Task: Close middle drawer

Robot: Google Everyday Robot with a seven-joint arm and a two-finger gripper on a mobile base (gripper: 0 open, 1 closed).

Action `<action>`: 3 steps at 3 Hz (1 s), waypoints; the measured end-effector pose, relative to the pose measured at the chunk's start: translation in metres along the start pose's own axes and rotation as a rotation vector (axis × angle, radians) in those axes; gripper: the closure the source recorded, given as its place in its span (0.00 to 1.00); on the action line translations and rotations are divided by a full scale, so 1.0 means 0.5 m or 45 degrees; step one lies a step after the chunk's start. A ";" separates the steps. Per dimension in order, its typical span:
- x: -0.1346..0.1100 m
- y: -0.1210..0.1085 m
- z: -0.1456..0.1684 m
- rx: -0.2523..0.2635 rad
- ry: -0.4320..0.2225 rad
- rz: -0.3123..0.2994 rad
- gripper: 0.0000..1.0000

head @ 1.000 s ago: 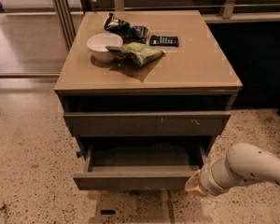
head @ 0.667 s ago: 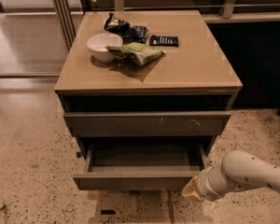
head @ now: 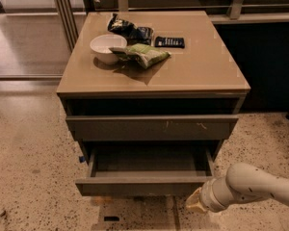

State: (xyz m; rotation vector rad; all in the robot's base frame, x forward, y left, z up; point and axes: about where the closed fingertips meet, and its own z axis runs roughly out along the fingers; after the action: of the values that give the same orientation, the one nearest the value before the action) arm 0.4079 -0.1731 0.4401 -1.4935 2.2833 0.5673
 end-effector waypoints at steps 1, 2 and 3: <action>0.010 0.003 0.006 -0.002 0.024 0.001 1.00; 0.030 -0.009 0.016 0.064 0.077 -0.105 1.00; 0.029 -0.045 0.026 0.156 0.049 -0.245 1.00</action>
Offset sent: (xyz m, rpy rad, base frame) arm 0.0177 -0.0256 -0.0256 -0.1948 -0.2168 0.1156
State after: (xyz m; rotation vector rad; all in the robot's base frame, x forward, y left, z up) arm 0.4238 -0.1859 0.4186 -1.6518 2.1290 0.3409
